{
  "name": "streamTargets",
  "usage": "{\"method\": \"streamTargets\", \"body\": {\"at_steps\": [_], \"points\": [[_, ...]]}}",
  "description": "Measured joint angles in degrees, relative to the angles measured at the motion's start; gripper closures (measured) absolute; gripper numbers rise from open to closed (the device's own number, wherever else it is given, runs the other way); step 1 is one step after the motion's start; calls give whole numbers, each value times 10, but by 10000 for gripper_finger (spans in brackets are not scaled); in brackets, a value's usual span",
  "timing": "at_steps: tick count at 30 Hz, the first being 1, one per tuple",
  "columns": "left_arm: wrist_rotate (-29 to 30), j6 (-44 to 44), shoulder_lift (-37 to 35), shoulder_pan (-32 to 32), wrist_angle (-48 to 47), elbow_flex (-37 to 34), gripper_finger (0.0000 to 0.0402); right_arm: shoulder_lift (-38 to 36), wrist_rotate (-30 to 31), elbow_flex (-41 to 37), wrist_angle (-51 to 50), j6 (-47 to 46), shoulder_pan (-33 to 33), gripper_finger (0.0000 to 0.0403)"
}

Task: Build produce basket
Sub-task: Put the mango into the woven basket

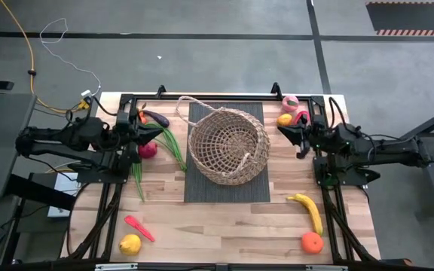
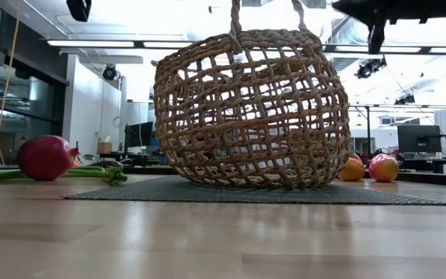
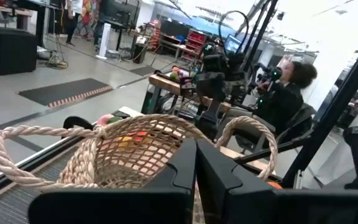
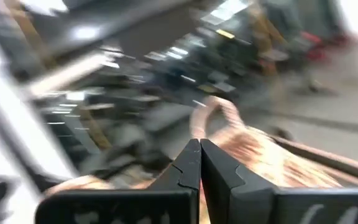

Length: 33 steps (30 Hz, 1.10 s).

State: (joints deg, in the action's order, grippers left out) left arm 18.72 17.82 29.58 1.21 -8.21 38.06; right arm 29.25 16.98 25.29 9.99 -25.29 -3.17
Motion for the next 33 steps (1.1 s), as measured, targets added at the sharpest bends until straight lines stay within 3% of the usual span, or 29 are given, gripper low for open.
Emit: {"method": "streamTargets", "body": {"at_steps": [5, 8, 12, 15, 20, 27, 30, 33], "points": [[22, 0, 0, 0, 2, 0, 401, 55, 198, 145, -296, -93, -31, 402], [40, -2, 0, 0, -2, 0, 401, 82, 242, 214, -421, -150, -69, 402], [60, -19, 0, 0, -10, 0, 401, 110, 226, 258, -529, -173, -122, 396], [64, -27, 0, 0, -10, 0, 401, 129, 197, 261, -561, -179, -159, 365], [64, -30, 0, 0, -10, 0, 401, 170, 188, 261, -618, -251, -225, 254], [64, -29, 0, 0, -10, 0, 401, 249, 134, 261, -642, -263, -334, 76], [64, -19, 0, 0, -10, 0, 401, 290, 107, 261, -662, -291, -382, 32], [64, -16, 0, 0, -10, 0, 401, 332, 69, 261, -668, -302, -424, 13]]}}
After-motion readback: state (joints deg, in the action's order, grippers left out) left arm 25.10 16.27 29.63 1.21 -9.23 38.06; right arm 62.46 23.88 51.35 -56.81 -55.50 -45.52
